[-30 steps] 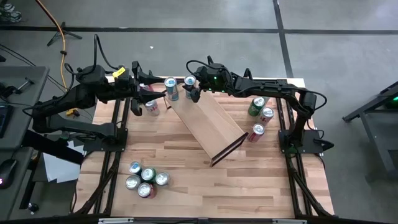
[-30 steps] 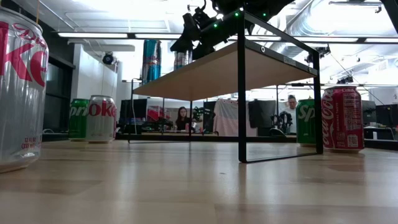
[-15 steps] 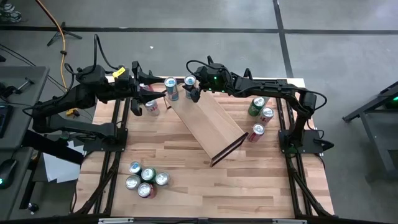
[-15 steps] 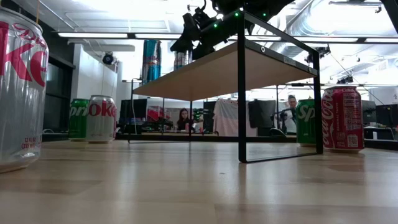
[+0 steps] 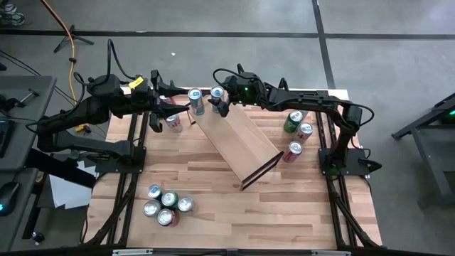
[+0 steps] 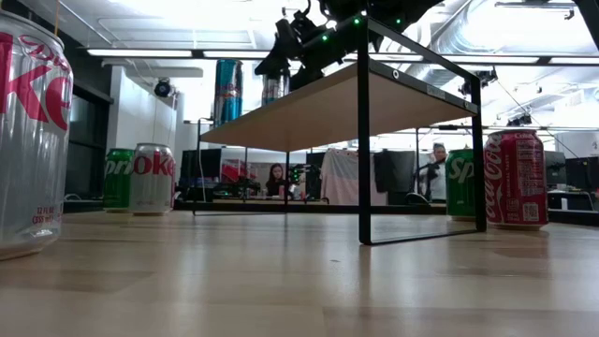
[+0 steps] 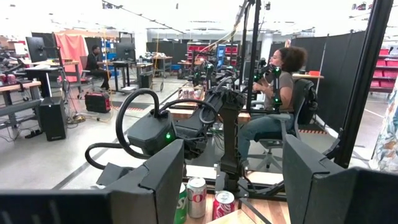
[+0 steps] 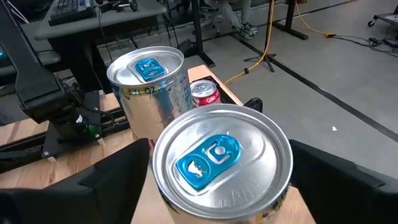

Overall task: Place canned beverage on shelf
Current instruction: Put the top blue soda can on the shelf aligned with the other blue soda can

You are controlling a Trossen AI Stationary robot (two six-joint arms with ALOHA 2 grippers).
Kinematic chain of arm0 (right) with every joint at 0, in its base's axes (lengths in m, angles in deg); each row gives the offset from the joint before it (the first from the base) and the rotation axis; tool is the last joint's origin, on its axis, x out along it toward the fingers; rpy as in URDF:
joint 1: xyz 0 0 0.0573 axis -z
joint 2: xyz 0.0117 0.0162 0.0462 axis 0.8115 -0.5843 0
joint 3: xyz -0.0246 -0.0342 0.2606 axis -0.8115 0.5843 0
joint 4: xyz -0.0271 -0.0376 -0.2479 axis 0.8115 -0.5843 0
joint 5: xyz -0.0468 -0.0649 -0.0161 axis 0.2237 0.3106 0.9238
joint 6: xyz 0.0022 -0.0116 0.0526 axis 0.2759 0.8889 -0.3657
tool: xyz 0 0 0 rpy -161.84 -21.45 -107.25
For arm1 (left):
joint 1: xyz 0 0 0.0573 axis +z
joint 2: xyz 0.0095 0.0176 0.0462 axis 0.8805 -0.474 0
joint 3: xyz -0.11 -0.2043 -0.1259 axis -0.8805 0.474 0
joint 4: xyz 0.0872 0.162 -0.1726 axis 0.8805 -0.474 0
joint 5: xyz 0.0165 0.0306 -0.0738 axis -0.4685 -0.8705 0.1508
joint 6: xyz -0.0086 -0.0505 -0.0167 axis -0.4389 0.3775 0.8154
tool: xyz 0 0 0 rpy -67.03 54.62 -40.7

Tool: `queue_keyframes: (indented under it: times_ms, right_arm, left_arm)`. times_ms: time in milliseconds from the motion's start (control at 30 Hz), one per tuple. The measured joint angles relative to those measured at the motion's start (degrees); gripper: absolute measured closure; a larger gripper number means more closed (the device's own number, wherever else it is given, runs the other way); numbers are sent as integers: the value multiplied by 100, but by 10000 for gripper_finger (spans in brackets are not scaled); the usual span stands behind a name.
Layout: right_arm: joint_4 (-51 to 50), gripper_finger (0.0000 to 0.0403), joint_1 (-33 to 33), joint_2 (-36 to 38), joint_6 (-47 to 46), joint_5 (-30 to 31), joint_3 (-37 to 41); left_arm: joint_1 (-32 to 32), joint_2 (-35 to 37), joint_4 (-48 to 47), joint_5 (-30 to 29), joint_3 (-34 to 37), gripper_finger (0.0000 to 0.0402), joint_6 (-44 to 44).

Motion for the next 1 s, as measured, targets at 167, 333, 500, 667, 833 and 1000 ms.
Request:
queue_keyframes:
  times_ms: [167,333,500,667,833,1000]
  right_arm:
    - [-197,32,15,215,196,-10,-2]
    - [-254,32,17,484,462,-20,-2]
    - [-560,32,17,864,486,-20,-2]
    - [-988,32,17,1341,462,-17,-7]
    - [-1643,32,17,1636,462,11,-9]
    - [-2289,32,17,1717,569,-56,-9]
  left_arm:
    - [5,-2,-1,0,0,229,-1]
    - [5,-2,-1,0,2,229,-185]
    - [5,-1,-1,0,1,229,-194]
    - [5,0,-1,-60,0,229,-196]
    - [5,-4,-4,-169,1,229,-175]
    - [5,-33,6,-146,28,229,-461]
